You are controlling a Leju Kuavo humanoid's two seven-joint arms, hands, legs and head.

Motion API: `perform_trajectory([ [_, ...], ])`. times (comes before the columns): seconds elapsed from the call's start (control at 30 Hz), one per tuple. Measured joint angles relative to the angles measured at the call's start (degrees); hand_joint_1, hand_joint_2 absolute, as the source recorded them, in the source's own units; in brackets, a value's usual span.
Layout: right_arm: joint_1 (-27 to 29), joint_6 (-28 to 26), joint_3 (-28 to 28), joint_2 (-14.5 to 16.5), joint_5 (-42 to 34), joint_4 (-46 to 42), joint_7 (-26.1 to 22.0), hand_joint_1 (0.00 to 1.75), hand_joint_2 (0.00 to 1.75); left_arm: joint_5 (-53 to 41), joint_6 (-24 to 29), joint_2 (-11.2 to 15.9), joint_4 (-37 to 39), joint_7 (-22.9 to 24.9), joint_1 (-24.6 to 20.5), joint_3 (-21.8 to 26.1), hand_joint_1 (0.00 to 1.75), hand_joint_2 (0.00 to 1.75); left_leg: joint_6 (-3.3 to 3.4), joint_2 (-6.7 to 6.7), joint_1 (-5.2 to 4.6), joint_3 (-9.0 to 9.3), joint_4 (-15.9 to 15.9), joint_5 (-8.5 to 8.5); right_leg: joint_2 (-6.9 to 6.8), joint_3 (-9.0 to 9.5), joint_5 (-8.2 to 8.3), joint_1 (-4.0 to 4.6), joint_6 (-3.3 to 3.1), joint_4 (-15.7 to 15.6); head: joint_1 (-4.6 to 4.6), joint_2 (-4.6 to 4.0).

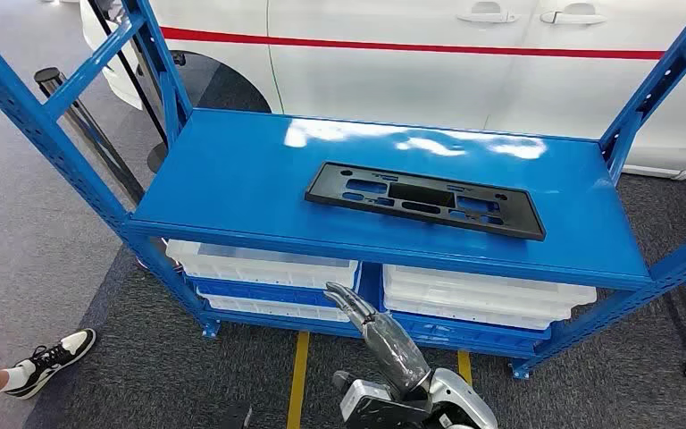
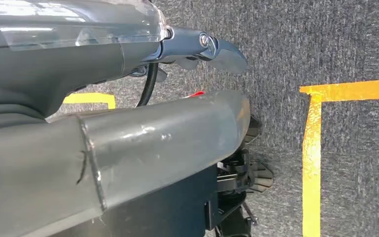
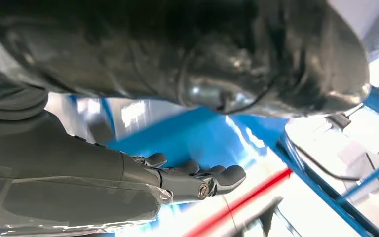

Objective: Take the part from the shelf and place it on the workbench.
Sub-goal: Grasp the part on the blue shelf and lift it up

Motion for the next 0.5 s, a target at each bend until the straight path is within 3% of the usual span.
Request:
perform_trajectory([
  [0.17, -1.8, -3.4, 3.2, -0.9, 5.8, 0.0, 2.4, 0.00, 0.00, -0.4, 0.1, 0.0, 0.0, 0.2, 0.0, -0.6, 0.00, 0.00, 0.00, -0.01, 0.00, -0.06, 0.0, 0.00, 0.00, 0.01, 0.00, -0.01, 0.00, 0.0, 0.00, 0.00],
  [0.33, -5.1, -9.8, 7.5, -1.9, 18.2, 1.4, 9.6, 0.00, 0.00, -1.5, 0.1, 0.1, 0.0, 1.0, 0.0, -1.8, 0.00, 0.00, 0.00, 0.00, 0.00, -0.03, 0.0, 0.00, 0.00, 0.01, 0.00, -0.01, 0.00, 0.0, 0.00, 0.00],
  [0.5, -6.7, -11.5, 9.6, -2.0, 20.9, 4.2, 13.4, 0.00, 0.00, -1.7, -0.6, 0.1, 0.0, 1.4, 0.1, -2.4, 0.00, 0.00, 0.00, -0.01, 0.00, 0.02, 0.0, 0.00, -0.02, 0.01, 0.00, -0.01, 0.00, 0.0, 0.00, 0.00],
])
